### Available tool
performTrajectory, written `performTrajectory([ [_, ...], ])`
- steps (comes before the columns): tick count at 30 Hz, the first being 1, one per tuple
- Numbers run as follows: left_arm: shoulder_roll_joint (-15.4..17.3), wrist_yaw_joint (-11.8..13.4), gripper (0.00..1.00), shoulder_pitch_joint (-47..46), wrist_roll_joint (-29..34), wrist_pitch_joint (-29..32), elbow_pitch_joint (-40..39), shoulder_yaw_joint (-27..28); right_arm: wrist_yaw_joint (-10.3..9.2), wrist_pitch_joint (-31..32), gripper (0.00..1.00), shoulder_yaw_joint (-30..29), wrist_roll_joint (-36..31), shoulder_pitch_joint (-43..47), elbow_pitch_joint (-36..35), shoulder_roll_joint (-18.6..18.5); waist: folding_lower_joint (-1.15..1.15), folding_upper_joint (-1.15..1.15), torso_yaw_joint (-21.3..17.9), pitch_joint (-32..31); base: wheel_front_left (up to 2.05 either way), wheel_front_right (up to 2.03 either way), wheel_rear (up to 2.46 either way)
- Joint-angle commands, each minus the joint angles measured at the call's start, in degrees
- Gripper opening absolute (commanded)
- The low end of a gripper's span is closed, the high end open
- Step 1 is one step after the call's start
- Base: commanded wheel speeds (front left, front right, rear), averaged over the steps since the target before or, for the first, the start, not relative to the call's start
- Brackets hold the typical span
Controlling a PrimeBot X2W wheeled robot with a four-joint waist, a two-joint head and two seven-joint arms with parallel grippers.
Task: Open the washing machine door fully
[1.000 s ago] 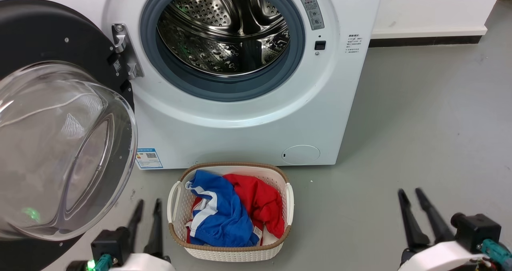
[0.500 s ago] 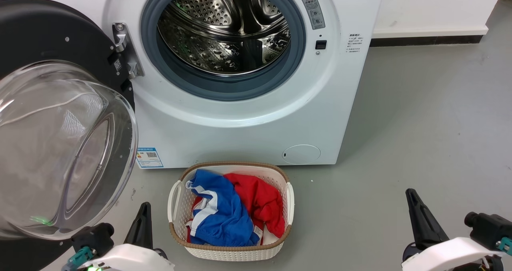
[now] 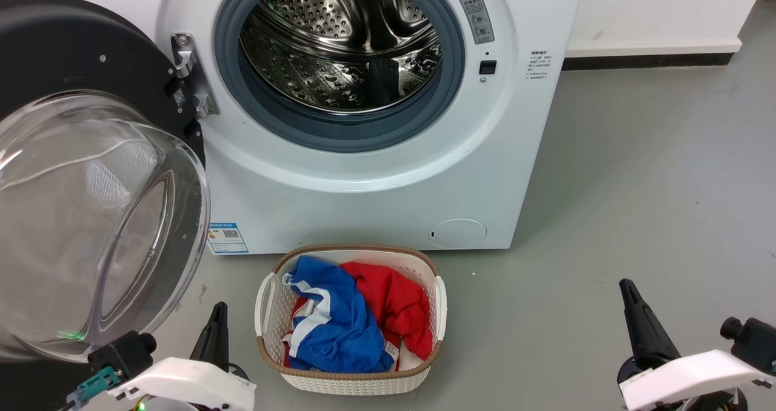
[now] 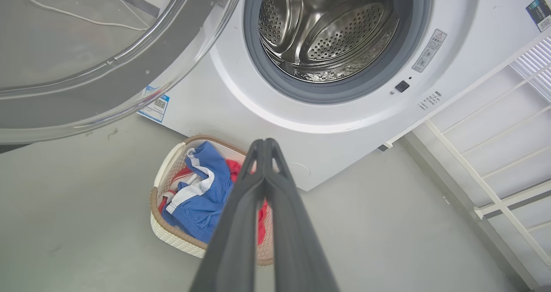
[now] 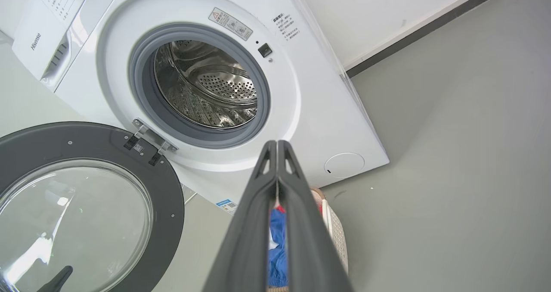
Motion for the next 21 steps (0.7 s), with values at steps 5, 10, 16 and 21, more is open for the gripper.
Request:
performTrajectory([
  [5, -0.6, -1.6, 0.0, -2.2, -4.5, 1.1, 0.1, 1.9, 0.01, 0.3, 0.0, -0.3, 5.6, -2.2, 0.3, -0.5, 0.0, 0.0, 0.1, 0.0, 0.0, 0.0, 0.0],
  [10, -1.2, -2.4, 0.0, -2.5, -7.0, 1.7, 0.4, 2.8, 0.01, 0.6, 0.0, -0.5, 8.8, -2.7, 0.8, -0.6, 0.0, 0.0, 0.1, 0.1, 0.0, 0.0, 0.0],
  [16, -2.0, -3.6, 0.0, -2.9, -10.7, 2.7, 0.9, 4.1, 0.01, 1.0, 0.0, -0.7, 13.4, -3.3, 1.6, -0.7, 0.0, 0.0, 0.1, 0.1, 0.0, 0.0, 0.0],
  [21, -2.7, -4.6, 0.0, -3.3, -13.5, 3.5, 1.3, 5.1, 0.01, 1.4, 0.0, -1.0, 17.0, -3.8, 2.2, -0.7, 0.0, 0.0, 0.2, 0.2, 0.0, 0.0, 0.0],
])
